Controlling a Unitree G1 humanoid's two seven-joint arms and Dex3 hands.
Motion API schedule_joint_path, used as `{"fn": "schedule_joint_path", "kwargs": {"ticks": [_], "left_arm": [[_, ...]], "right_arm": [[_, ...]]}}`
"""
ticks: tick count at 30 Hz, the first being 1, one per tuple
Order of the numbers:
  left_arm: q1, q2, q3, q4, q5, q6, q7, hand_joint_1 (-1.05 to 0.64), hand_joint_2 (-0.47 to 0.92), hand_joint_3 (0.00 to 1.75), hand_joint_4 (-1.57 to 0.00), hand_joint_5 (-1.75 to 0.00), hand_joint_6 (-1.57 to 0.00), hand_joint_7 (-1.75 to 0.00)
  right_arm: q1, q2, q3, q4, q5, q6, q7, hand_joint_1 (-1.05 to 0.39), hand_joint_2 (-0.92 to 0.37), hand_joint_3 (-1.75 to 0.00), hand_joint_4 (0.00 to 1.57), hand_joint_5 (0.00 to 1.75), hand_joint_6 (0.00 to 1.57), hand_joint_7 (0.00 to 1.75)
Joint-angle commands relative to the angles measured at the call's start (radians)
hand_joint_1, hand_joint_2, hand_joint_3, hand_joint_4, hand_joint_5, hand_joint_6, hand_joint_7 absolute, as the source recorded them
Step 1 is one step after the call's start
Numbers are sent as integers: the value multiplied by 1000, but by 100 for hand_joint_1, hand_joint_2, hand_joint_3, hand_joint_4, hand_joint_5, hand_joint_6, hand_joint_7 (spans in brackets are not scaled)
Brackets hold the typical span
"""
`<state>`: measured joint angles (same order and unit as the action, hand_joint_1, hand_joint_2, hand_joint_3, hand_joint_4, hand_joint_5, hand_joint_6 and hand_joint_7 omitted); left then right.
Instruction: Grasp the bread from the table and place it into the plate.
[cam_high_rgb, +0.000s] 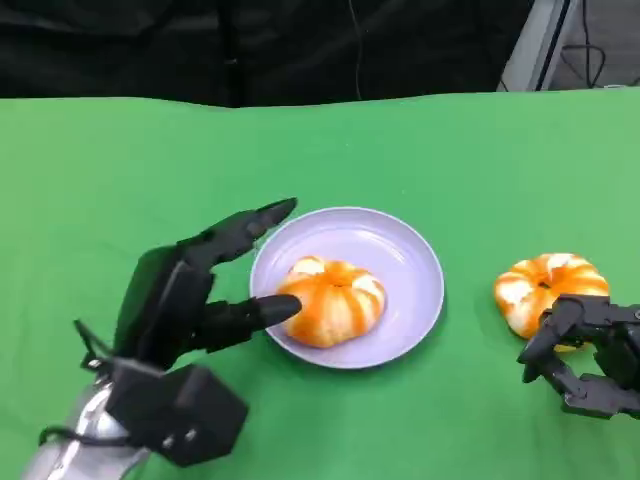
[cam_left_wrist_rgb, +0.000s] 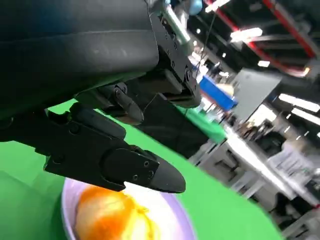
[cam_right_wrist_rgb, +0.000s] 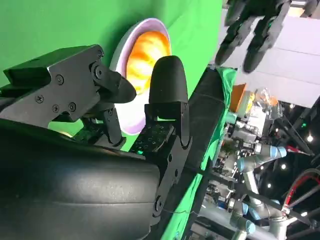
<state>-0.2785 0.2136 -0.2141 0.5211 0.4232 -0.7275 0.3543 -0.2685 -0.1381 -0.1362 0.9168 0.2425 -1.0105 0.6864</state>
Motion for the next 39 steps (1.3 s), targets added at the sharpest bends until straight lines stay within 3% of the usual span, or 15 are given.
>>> {"fn": "schedule_joint_path", "kwargs": {"ticks": [1, 22, 39], "left_arm": [[31, 18, 47, 11, -14, -117, 28, -52, 92, 5, -82, -3, -65, -2], [159, -26, 168, 93, -373, -365, -218, -48, 92, 4, -85, -1, -68, -1], [218, -84, 220, 122, -706, -367, -542, -47, 92, 9, -87, -1, -71, -1]], "right_arm": [[-2, -17, -7, 6, -3, -6, -13, 12, -68, -86, 87, 141, 92, 102], [-6, -24, -13, 14, 11, 1, 8, 12, -69, -85, 87, 142, 91, 102], [-7, -24, -16, 15, 12, 1, 10, 12, -68, -86, 87, 143, 91, 104]]}}
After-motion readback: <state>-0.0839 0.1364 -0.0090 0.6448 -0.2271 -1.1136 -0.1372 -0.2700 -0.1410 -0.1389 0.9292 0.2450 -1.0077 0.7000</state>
